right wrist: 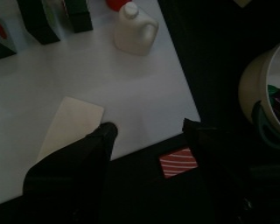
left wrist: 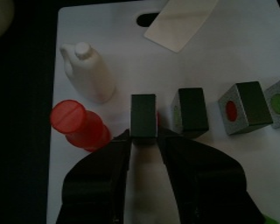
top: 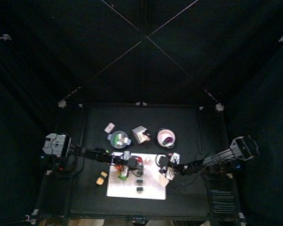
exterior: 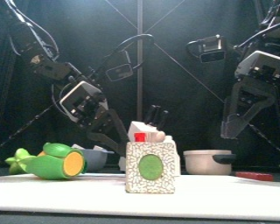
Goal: Grab piece of sushi
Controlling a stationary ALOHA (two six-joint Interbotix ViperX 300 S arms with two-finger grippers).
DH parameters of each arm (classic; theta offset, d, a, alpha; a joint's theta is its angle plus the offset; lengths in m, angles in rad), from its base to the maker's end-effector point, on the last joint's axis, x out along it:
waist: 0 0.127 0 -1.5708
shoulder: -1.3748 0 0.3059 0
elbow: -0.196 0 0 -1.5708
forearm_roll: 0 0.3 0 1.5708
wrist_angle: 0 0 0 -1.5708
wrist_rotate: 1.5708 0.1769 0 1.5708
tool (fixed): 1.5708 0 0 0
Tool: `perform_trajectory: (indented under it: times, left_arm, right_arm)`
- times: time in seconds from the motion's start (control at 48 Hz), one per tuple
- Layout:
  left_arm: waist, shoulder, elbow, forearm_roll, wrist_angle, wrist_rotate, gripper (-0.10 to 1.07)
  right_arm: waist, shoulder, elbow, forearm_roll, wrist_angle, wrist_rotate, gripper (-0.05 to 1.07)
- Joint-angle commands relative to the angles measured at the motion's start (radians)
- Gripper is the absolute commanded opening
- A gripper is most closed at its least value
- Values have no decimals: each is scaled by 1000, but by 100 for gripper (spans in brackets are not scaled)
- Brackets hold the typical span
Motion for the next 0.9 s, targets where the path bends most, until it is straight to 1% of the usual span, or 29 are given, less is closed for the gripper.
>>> perform_trajectory:
  times: [0.0,0.083,0.229,0.583,0.771,0.875]
  left_arm:
    - [2,-11,-21,-2,-3,0,65]
    - [-3,-15,-21,-2,-5,0,63]
    - [-15,-37,-23,-2,-5,-2,62]
    - [-51,-130,-29,2,-12,2,62]
    - [-54,-156,-32,11,-15,2,62]
    - [-54,-164,-35,9,-40,-2,62]
  right_arm:
    - [-2,-12,-8,5,-3,3,94]
    - [-3,-12,-6,8,-3,3,94]
    - [-2,-9,-5,12,-3,3,94]
    - [0,-11,-14,17,-3,-8,94]
    - [0,-25,-32,-5,0,-9,94]
    - [2,-41,-52,-28,-2,-9,94]
